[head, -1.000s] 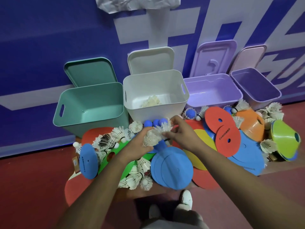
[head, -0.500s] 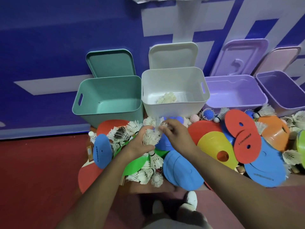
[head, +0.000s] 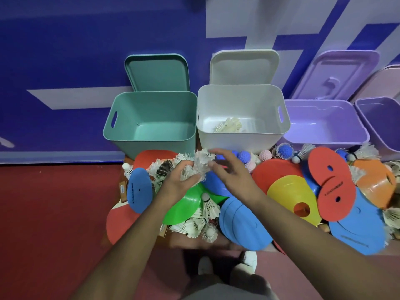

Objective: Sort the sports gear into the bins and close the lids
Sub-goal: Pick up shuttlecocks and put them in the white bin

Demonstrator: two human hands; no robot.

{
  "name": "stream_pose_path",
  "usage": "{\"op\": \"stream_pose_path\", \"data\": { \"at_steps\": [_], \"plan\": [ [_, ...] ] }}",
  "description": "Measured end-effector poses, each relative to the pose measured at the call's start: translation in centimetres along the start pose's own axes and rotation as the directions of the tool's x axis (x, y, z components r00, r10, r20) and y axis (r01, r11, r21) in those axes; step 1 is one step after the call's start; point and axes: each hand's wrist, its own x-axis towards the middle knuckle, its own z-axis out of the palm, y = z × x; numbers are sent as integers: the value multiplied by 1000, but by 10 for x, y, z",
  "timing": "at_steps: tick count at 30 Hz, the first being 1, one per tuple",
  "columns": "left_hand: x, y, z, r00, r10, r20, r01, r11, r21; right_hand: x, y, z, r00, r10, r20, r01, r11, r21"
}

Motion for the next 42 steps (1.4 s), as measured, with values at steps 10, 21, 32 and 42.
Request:
{"op": "stream_pose_path", "data": {
  "at_steps": [10, 21, 32, 42],
  "plan": [
    [3, -8, -15, 999, -37, -40, 37, 999, -9, -18, 72, 15, 948, 186, 260, 79, 652, -754],
    [-2, -18, -14, 997, -72, -40, 72, 997, -5, -15, 104, 48, 975, 169, 145, 14, 603, -798],
    [-2, -6, -12, 995, -52, -82, 44, 994, -97, 8, 12, -27, 959, 180, -220, -222, 958, -182],
    [8, 31, 1, 985, 153, 86, -162, 979, 123, -2, -35, -55, 997, 31, 74, -13, 972, -235]
  ]
}}
